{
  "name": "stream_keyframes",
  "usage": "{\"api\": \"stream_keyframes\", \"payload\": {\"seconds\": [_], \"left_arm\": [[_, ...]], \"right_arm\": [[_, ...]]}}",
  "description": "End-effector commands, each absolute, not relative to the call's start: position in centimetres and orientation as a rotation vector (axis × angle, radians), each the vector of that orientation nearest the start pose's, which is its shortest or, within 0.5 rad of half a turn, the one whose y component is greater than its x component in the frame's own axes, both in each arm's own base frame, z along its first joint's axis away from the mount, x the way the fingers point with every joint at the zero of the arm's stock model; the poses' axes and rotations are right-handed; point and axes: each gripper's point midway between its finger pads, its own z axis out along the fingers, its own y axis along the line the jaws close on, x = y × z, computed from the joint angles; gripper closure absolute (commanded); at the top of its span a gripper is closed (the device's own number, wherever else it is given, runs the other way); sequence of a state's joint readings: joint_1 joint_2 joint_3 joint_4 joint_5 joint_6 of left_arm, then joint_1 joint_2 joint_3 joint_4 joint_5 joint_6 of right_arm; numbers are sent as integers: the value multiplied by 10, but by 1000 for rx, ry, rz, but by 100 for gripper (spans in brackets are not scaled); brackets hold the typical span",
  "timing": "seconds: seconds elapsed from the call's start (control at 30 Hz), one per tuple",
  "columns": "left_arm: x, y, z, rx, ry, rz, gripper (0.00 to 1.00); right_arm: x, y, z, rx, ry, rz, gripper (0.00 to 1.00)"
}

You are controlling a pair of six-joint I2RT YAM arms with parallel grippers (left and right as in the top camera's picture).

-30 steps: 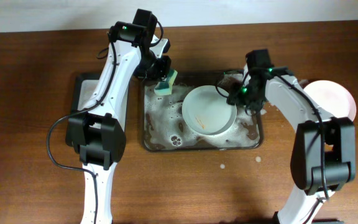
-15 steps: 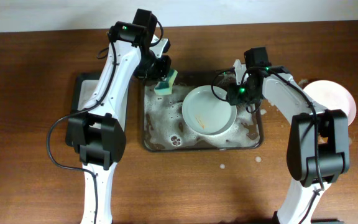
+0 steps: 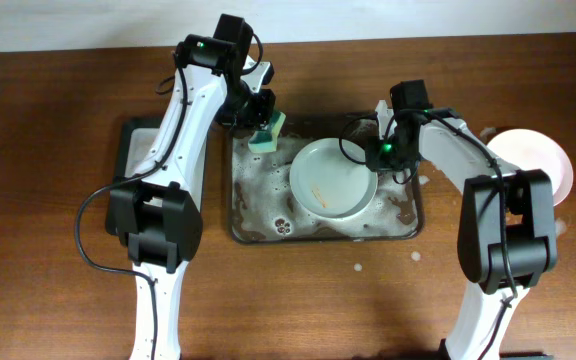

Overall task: Clean dirty plates on tray and stack at the side
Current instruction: 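Grip the white plate rim in the tray with the right gripper, then move the sponge with the left gripper onto the white plate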

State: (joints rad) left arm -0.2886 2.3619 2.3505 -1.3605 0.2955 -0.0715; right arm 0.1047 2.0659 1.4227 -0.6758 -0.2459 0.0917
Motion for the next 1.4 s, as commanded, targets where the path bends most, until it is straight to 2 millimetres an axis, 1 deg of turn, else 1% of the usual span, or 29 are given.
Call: {"api": "stream_keyframes", "payload": {"seconds": [0.0, 0.07, 0.13, 0.17, 0.2, 0.27, 0.37, 0.4, 0.43, 0.47, 0.53, 0.6, 0.63, 0.67, 0.7, 0.73, 0.87, 0.93, 1.0, 1.07, 1.13, 1.17, 1.27, 1.33, 1.37], "left_arm": [[464, -189, 122, 391, 2936, -478, 100], [464, -189, 122, 391, 2936, -477, 100], [464, -189, 122, 391, 2937, -477, 100], [464, -189, 122, 391, 2937, -478, 100], [464, -189, 122, 391, 2936, -478, 100], [464, -189, 122, 391, 2936, -478, 100], [464, -189, 123, 391, 2936, -478, 100], [464, -189, 123, 391, 2936, -478, 100], [464, -189, 123, 391, 2936, -478, 100], [464, -189, 122, 391, 2936, -478, 100], [464, -189, 122, 391, 2936, -477, 100], [464, -189, 122, 391, 2937, -476, 100], [463, -190, 122, 397, 2938, -477, 100], [462, -194, 122, 409, 2937, -478, 100], [462, -199, 122, 422, 2930, -479, 100], [462, -199, 122, 421, 2927, -479, 100], [465, -198, 121, 418, 2922, -476, 100], [466, -207, 115, 467, 2899, -487, 100], [464, -228, 102, 621, 2842, -509, 100], [462, -244, 89, 727, 2797, -520, 100], [465, -256, 77, 767, 2749, -534, 100], [464, -270, 77, 794, 2714, -570, 100], [467, -297, 79, 853, 2632, -574, 100], [471, -307, 71, 868, 2606, -573, 100], [473, -309, 61, 854, 2618, -577, 100]], "right_arm": [[422, 88, -7, 130, 2954, 417, 82], [420, 87, -12, 269, 2972, 426, 82], [412, 86, -16, 448, 2998, 430, 91], [408, 86, -16, 512, 3009, 430, 93], [404, 86, -17, 561, 3020, 429, 96], [398, 86, -17, 617, 3041, 430, 96], [395, 88, -17, 621, 3055, 441, 96], [398, 88, -17, 594, 3044, 445, 89], [403, 88, -16, 571, 3027, 451, 76], [405, 87, -14, 547, 3020, 453, 73], [413, 86, -9, 492, 3003, 455, 71], [419, 84, -7, 465, 2982, 459, 72], [422, 82, -6, 459, 2971, 459, 76], [423, 80, -7, 462, 2968, 448, 83], [423, 75, -8, 466, 2967, 409, 93], [423, 74, -8, 467, 2967, 397, 96], [416, 73, -14, 473, 2986, 391, 96], [413, 76, -16, 446, 2993, 414, 96], [414, 77, -16, 443, 2991, 421, 96], [415, 78, -15, 440, 2988, 427, 96], [415, 78, -15, 440, 2988, 427, 96], [415, 78, -15, 440, 2988, 427, 96], [415, 78, -15, 440, 2987, 427, 96], [415, 78, -15, 440, 2988, 427, 96], [415, 78, -15, 440, 2988, 427, 96]]}}
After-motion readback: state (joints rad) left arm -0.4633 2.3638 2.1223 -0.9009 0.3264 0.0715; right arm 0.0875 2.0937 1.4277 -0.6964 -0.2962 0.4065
